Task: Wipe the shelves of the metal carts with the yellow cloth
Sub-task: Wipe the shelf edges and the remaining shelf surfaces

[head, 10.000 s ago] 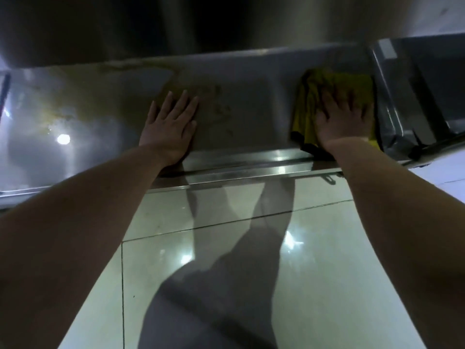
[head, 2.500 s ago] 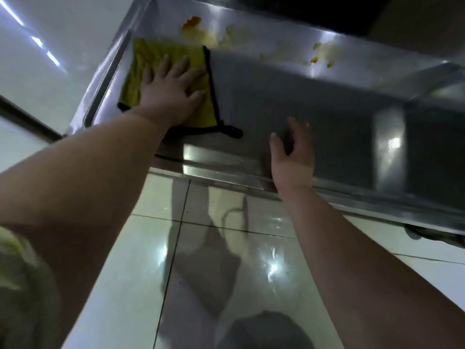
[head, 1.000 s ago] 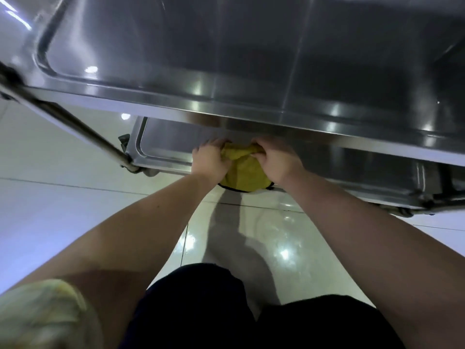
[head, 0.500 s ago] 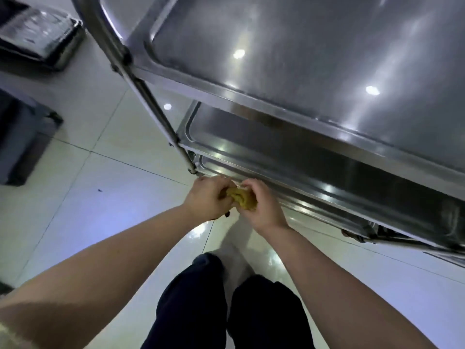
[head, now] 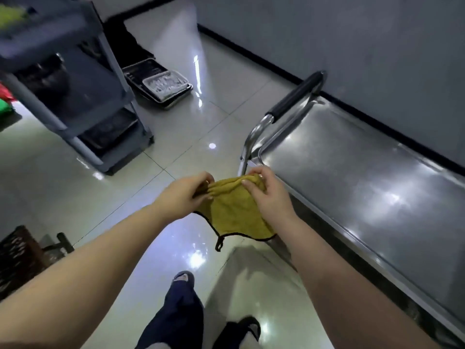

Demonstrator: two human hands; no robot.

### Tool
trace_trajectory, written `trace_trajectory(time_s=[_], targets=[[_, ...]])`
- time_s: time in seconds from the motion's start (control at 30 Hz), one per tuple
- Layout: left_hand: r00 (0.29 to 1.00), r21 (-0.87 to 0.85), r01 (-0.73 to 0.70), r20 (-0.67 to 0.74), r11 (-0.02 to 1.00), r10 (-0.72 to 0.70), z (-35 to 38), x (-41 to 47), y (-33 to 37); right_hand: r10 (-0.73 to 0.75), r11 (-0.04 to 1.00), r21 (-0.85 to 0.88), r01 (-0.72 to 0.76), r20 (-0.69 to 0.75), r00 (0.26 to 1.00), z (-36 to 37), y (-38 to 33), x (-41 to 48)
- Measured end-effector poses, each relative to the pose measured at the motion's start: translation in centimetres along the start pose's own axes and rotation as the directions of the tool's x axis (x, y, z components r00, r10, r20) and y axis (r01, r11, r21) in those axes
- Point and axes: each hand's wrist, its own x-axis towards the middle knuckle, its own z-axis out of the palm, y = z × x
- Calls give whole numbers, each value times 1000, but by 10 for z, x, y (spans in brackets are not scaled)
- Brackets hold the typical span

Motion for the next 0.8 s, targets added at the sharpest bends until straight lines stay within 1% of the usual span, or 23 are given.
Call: trace_trajectory(time_s=[0.13,0.23,0.3,0.37,0.47,0.53,0.67,0.8], targets=[[984,2,-123,-131,992,122,-73,13,-26,-62,998,0,63,-135,989,26,-60,39],[967,-21,-125,-228,992,117,-118,25,-50,-97,995,-23,95,-239,966,57,-98,77],[958,-46,-143,-258,989,126,-144,35,-67,-105,994,-30,101,-283,953,77,-117,101],[947,-84,-192,-276,978,163,-180,49,-88,-107,993,9,117,-343,933,103,-140,133],[941,-97,-257,-251,962,226,-226,72,-116,-64,990,91,111,-416,907,130,-166,179],[954,-120,-251,-200,960,225,-249,91,-132,-42,989,107,99,-443,895,140,-174,208],[969,-202,-186,-199,961,146,-280,143,-158,-31,991,105,85,-435,900,144,-182,258],[975,-300,-210,-135,931,176,-306,213,-163,11,987,148,57,-424,905,131,-180,314]])
